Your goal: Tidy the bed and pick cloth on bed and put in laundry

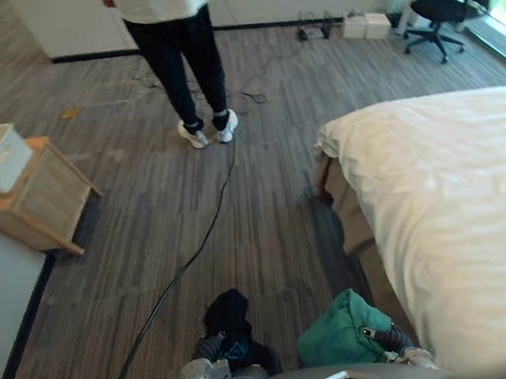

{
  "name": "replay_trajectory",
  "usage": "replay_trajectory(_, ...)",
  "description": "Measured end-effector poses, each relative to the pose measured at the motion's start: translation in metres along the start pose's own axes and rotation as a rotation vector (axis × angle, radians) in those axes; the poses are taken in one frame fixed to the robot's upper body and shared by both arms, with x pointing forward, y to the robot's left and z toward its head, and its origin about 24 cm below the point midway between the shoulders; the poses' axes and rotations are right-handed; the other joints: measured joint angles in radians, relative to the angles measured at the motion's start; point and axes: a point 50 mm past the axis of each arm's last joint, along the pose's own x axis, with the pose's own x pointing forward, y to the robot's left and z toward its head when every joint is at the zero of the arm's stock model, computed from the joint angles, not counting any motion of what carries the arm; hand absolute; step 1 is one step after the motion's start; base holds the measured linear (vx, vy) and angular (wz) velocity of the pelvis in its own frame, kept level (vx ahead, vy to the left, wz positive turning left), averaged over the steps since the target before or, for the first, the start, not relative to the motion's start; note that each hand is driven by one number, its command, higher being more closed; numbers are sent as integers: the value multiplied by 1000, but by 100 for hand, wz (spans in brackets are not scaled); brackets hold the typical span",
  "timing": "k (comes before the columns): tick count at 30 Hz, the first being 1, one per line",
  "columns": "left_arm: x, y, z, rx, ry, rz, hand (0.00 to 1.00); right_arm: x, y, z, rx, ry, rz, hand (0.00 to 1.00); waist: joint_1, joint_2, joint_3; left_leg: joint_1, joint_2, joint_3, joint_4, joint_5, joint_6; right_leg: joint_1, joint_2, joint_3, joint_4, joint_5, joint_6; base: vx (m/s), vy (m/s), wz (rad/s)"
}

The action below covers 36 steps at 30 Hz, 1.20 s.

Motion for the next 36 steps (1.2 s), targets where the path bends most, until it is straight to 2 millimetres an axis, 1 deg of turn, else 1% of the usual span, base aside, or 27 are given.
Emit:
replay_trajectory(1,1,-5,3,28,-6,-22,100,0,-7,4,17,-26,-18,100,-8,19,9,-7,10,-48,0,6,7,-48,12,88,63,7,-45,26,16,100)
replay_trajectory(2,3,-9,5,52,-3,-39,100,-1,-9,6,31,-49,-26,100,-19,36,9,-19,17,-102,1,17,3,-62,68,208,26,-50,-26,37,16,112)
replay_trajectory(3,4,-8,6,58,1,-38,100,-2,-10,6,33,-57,-27,100,-22,32,15,-23,18,-127,1,24,2,-62,100,263,-7,-71,-19,33,-39,109)
replay_trajectory(4,5,-5,8,65,3,-32,100,-2,-9,7,38,-66,-25,100,-27,23,24,-28,15,-160,1,36,-1,-63,139,338,-57,-90,-16,-6,-111,112)
replay_trajectory(5,6,-1,12,80,-3,-25,100,-3,-7,5,46,-71,-19,100,-31,7,32,-38,1,-207,2,52,-12,-74,183,439,-140,-87,-16,-3,-134,101)
replay_trajectory(6,6,1,13,85,-4,-22,100,-3,-5,3,53,-70,-15,100,-29,-13,34,-37,-13,-210,1,59,-20,-73,186,469,-166,-64,-17,1,-119,92)
replay_trajectory(7,6,5,13,84,-2,-11,100,-3,-3,1,60,-64,-12,100,-30,-41,40,-33,-29,-216,0,61,-20,-56,175,485,-169,-70,-4,5,-99,58)
replay_trajectory(8,6,6,9,73,12,-6,100,-4,-4,-3,77,-53,-20,100,-28,-32,43,-23,-15,-174,0,48,-27,-49,176,460,-177,-66,0,-4,-134,50)
replay_trajectory(9,7,2,11,50,4,-10,100,-4,-7,-3,92,-56,-27,100,-26,-24,45,-14,-4,-141,0,57,-42,-38,177,449,-181,-67,0,-8,-127,26)
replay_trajectory(11,5,0,3,23,24,-7,100,-4,-8,-2,89,-49,-28,100,-27,-4,35,-14,-2,-129,-1,60,-46,-35,181,454,-185,-67,1,1,-72,-3)
replay_trajectory(12,4,0,2,20,28,-7,100,-4,-8,-2,90,-43,-25,100,-27,-3,34,-14,-1,-127,-1,60,-46,-32,183,460,-191,-67,2,18,-48,-9)
replay_trajectory(16,4,2,3,27,14,-24,100,-3,-3,-6,111,-8,-18,100,-18,-13,35,-10,-7,-135,-1,66,-39,-15,183,458,-199,-63,9,31,-37,6)
replay_trajectory(17,4,2,5,39,2,-31,100,-3,-1,-8,129,0,-17,100,-9,-22,38,-6,-10,-140,-1,66,-39,-8,181,457,-202,-63,10,15,-16,7)
replay_trajectory(18,3,6,3,60,-14,-38,100,-7,7,-19,169,27,14,100,-3,-51,4,10,-23,-97,-2,10,-43,29,162,440,-205,-32,36,44,-18,6)
replay_trajectory(21,3,6,3,60,-14,-37,100,-7,7,-19,169,27,14,100,-3,-52,4,17,-27,-97,-2,11,-45,29,161,440,-203,-32,36,98,-20,1)
replay_trajectory(25,3,7,4,32,-12,-31,100,-7,7,-19,176,27,11,100,-3,-58,4,22,-23,-63,-2,6,-45,26,162,466,-207,-32,36,92,-28,-18)
replay_trajectory(30,2,14,-3,-53,23,-6,100,-8,8,-23,253,33,-2,100,-20,-63,-1,23,-10,-40,-2,2,-50,19,172,488,-208,-31,33,76,-64,-15)
replay_trajectory(32,3,15,-1,-102,0,13,100,-7,9,-22,258,12,-2,100,-32,-65,-2,23,-1,-38,-2,5,-46,17,180,490,-207,-28,28,74,-90,-4)
replay_trajectory(34,3,14,4,-100,-42,31,100,-6,12,-18,256,-23,4,100,-31,-65,-5,21,3,-44,-2,9,-50,14,186,489,-202,-27,28,63,-85,7)
replay_trajectory(36,2,4,23,-106,-155,6,100,-6,14,-12,265,-78,-3,100,-35,-65,-5,15,7,-69,-2,17,-54,10,192,472,-189,-27,28,58,-82,27)
